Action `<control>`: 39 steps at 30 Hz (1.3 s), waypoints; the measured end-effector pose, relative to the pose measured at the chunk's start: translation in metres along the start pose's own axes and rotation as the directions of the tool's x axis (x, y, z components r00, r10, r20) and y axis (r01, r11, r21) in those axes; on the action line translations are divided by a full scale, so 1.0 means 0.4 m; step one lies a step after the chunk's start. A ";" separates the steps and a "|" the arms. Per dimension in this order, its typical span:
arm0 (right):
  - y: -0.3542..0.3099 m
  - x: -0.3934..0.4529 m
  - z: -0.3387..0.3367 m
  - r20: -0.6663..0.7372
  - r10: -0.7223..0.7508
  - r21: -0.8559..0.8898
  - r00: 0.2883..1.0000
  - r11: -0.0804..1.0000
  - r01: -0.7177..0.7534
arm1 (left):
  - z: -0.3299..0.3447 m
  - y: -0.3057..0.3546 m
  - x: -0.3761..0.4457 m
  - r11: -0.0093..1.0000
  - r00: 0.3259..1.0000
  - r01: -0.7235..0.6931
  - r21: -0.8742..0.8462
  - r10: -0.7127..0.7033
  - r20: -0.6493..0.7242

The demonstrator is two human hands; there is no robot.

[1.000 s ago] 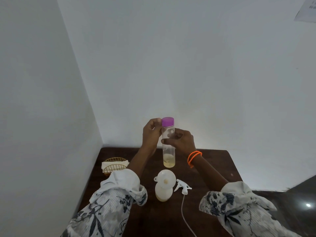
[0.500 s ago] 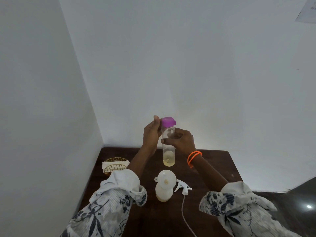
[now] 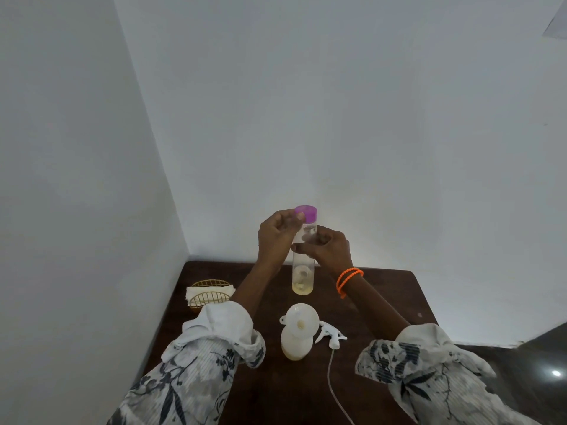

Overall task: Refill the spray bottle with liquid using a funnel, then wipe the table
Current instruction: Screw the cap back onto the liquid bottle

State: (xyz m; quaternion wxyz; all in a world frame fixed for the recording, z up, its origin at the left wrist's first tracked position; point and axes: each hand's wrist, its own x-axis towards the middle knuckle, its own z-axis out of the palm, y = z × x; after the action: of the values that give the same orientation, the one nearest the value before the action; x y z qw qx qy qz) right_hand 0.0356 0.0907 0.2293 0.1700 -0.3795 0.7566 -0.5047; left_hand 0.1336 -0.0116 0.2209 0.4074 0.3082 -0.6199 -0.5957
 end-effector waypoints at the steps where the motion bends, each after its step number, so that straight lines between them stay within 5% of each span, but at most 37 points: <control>1: 0.000 0.005 -0.002 0.016 0.006 0.012 1.000 1.000 -0.006 | -0.004 0.001 0.004 1.000 1.000 -0.017 0.013 0.017 0.008; 8: -0.004 0.041 0.023 0.041 -0.033 -0.023 0.999 0.999 0.034 | -0.013 0.006 0.016 0.984 0.992 -0.110 0.143 0.117 -0.042; 14: 0.030 0.087 0.038 0.131 0.016 -0.006 0.991 1.000 -0.015 | -0.050 -0.009 0.044 0.979 0.987 -0.140 0.146 0.127 0.096; 20: 0.048 0.149 0.095 0.215 0.049 -0.023 0.975 0.999 -0.045 | -0.107 -0.044 0.111 0.959 0.987 -0.124 0.255 0.093 0.130; 25: 0.113 0.222 0.184 0.264 0.105 -0.234 0.959 0.971 -0.042 | -0.154 -0.138 0.155 0.930 0.987 -0.092 0.356 0.036 0.159; 39: 0.260 0.291 0.383 0.290 0.177 -0.302 0.941 0.949 -0.086 | -0.221 -0.368 0.220 0.855 0.971 0.036 0.517 -0.152 0.185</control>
State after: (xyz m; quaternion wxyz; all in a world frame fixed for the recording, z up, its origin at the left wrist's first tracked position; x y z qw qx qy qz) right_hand 0.0155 -0.0722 0.0849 0.2649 -0.4234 0.8086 -0.3110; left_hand 0.1534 -0.1458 0.0838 0.2106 0.3673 -0.7804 -0.4600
